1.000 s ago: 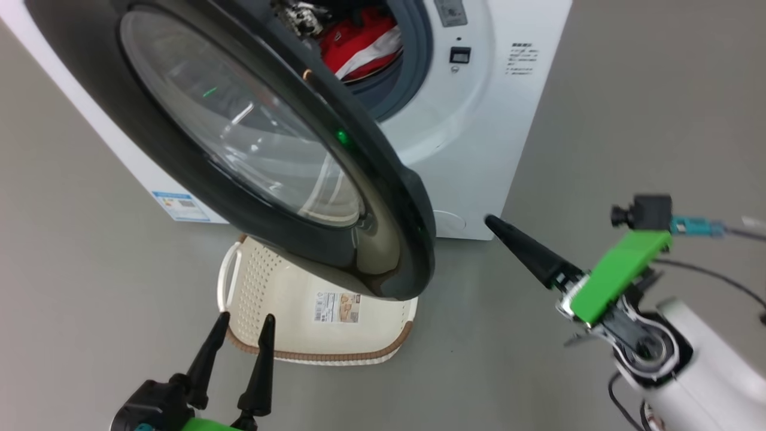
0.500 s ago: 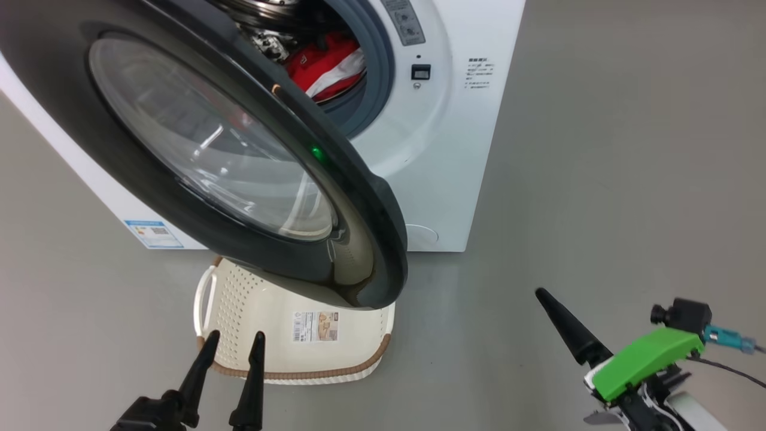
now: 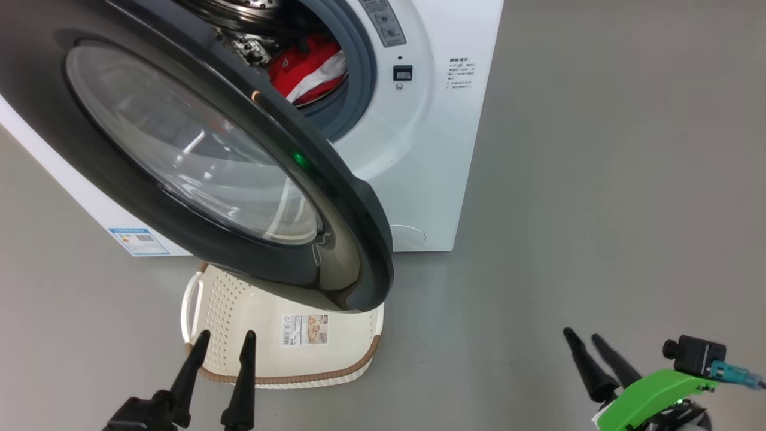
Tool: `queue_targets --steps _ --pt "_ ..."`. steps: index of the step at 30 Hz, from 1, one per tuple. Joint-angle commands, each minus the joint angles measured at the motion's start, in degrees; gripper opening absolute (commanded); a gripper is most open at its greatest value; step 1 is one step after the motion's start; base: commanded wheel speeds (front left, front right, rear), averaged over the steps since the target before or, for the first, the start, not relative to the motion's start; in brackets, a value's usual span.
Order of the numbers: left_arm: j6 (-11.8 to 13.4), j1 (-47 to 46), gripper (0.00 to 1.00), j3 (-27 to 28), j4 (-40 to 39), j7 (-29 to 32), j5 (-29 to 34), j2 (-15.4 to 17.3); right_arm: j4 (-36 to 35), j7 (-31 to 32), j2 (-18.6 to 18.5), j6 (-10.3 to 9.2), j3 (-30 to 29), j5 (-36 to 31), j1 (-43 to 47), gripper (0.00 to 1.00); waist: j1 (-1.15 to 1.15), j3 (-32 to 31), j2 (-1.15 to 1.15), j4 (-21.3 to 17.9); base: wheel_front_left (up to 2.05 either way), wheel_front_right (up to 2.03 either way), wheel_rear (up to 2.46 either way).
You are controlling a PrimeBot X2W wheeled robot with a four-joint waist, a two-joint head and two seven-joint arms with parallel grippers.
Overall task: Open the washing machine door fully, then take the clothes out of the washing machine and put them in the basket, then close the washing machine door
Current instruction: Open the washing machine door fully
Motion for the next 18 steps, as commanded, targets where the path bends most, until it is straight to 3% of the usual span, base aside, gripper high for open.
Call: queue_targets --steps 1,12,18 --pt "-0.3 0.2 1.0 2.1 -1.3 -0.7 0.5 0.6 -0.7 -0.8 -0.6 0.44 -0.4 -2.2 -1.0 1.0 0.0 0.1 0.0 -0.1 0.0 0.0 0.0" --pt "-0.3 -0.5 1.0 2.6 -1.7 -0.7 0.8 0.6 -8.8 -0.8 7.4 0.44 -20.9 -34.4 5.2 1.0 0.0 0.8 0.0 -0.3 0.0 0.0 0.0" --pt "-0.3 -0.9 1.0 2.8 -1.9 -0.7 0.8 0.6 -16.4 -0.8 12.4 0.44 -29.5 -44.9 9.1 1.0 0.0 1.2 0.0 0.1 0.0 0.0 0.0"
